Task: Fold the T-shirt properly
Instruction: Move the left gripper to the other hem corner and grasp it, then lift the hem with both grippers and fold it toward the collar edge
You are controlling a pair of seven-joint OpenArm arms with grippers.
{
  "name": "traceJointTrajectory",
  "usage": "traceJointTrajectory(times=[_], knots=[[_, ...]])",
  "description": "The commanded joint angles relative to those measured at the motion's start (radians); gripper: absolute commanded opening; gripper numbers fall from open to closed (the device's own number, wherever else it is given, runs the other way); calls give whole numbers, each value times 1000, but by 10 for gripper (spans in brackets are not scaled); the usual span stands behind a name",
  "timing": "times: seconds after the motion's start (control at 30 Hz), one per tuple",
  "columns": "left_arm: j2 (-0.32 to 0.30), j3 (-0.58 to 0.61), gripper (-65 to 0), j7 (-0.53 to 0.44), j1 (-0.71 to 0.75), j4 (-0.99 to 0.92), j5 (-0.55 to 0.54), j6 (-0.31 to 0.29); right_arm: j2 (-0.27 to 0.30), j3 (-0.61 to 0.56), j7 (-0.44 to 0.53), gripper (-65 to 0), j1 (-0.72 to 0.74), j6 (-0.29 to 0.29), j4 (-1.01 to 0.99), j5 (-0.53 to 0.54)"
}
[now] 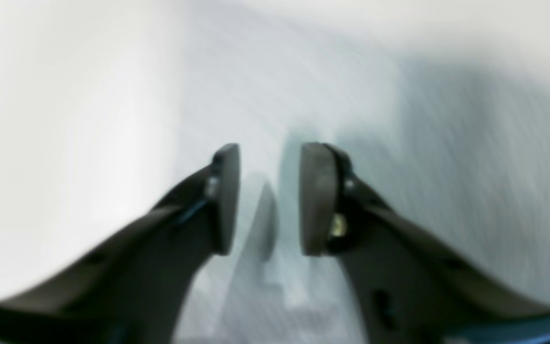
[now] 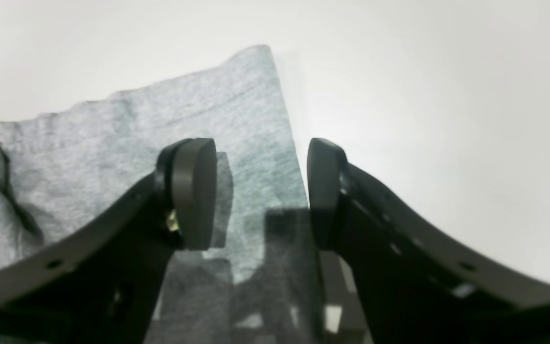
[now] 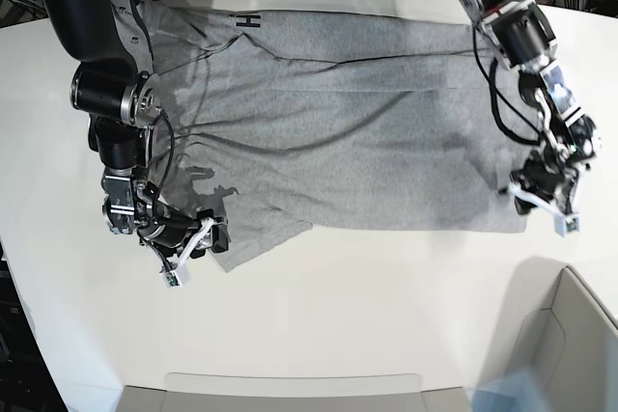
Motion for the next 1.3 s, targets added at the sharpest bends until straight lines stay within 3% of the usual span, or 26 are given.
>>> traceJointTrajectory(times=[0.0,0.1,0.27,0.4,0.47,0.6,0.8,0.9,1.0,1.1,1.27], knots=[[-43,-4,-358,-45,-64,-36,-17,17,0,-5,-78,-345,0,0,-8,-44],[-106,30,-316,-173,-144,-215,-17,78,3,-5,-85,-345,-5,0,-10,-44],[-198,250,-311,-358,-271,-597,-17,87,6,-5,-109,-345,-12,0,-7,-44],[-234,294,-309,-514,-360,-864,-17,81,8,-5,-121,-345,-14,0,-7,-44],[-240,302,-309,-545,-378,-921,-17,69,8,-5,-121,-345,-14,0,-7,-44],[-235,325,-309,-543,-380,-928,-17,-23,8,-5,-121,-345,-14,0,-7,-44],[-232,446,-320,-549,-374,-930,-17,-35,8,-5,-121,-346,-14,0,-7,-46],[-232,472,-394,-554,-348,-925,-17,-35,6,-7,-121,-369,-14,0,-7,-53],[-232,469,-544,-555,-340,-928,-18,-28,-1,-5,-121,-492,-14,-2,-7,-116],[-232,469,-650,-555,-340,-927,-18,-32,-6,1,-117,-629,-11,-5,-7,-139],[-237,466,-650,-557,-346,-924,-23,-29,-9,2,-112,-650,27,-5,1,-138]])
